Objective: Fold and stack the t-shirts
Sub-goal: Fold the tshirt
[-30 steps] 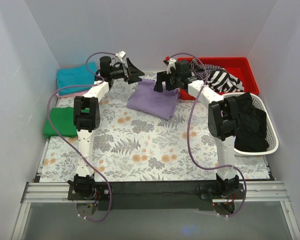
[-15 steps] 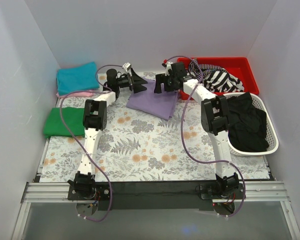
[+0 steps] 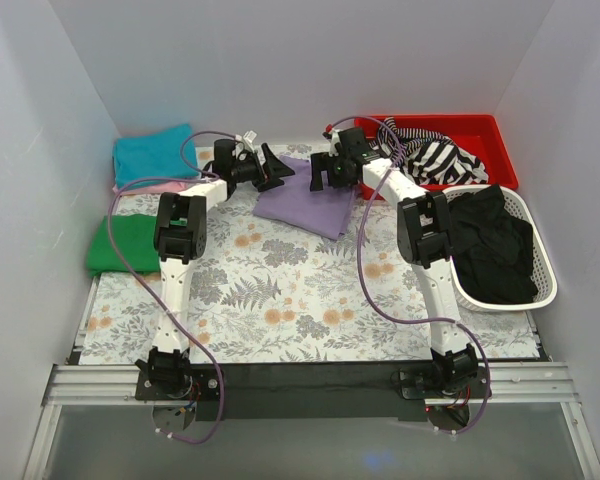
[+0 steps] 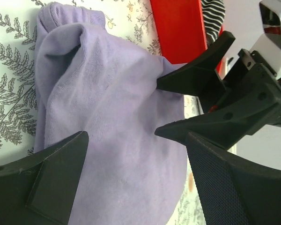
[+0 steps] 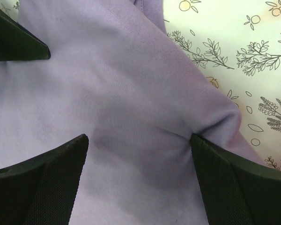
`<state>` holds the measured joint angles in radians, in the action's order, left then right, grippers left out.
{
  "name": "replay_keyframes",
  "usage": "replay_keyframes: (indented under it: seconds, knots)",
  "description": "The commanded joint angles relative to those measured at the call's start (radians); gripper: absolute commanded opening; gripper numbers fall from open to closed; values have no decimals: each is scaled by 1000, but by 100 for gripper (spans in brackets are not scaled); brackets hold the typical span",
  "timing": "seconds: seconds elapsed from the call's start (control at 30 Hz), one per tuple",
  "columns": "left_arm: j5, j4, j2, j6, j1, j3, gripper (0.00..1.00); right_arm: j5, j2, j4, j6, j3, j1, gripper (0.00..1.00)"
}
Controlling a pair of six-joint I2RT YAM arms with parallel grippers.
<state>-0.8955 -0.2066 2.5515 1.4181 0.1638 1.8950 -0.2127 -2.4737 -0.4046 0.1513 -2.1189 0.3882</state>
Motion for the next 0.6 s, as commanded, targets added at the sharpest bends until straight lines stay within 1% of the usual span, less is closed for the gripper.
replay_keyframes:
  seconds: [0.0,0.03,0.07,0.1,0.2,0.23,0.27,0.3,0.33,0.37,0.4,0.47,0.5,0.57]
  knots:
    - [93,200,-66,-142,9,-13,85,21,-57,-97,-31,-16,8,96]
    - [110,200,-94,-174,16,-29,85,33,-51,-109,-42,-18,12,95]
    - [137,235,-120,-183,17,-51,85,42,-48,-123,-68,-18,26,96]
    - [188,239,-144,-191,22,-119,85,53,-47,-152,-82,-18,34,96]
    - [291,239,-246,-202,36,-216,85,102,-48,-192,-139,2,69,96]
    - [309,239,-279,-194,37,-279,85,128,-44,-201,-148,35,80,96]
    - [331,227,-348,-186,39,-327,85,147,-39,-200,-148,51,107,96]
    - [360,181,-394,-183,40,-368,85,179,-36,-197,-192,63,123,96]
    - [410,159,-439,-179,40,-411,85,240,-28,-182,-202,83,138,97]
    - [444,147,-479,-179,40,-474,85,259,-30,-183,-209,98,165,98]
    - [467,144,-558,-186,40,-494,86,271,-31,-184,-213,103,176,98]
    - [521,174,-629,-208,40,-539,86,300,-24,-188,-208,135,202,98]
    - [535,182,-689,-217,40,-554,86,303,-16,-185,-196,152,210,98]
    - [578,193,-753,-231,40,-595,86,296,15,-177,-187,192,225,98]
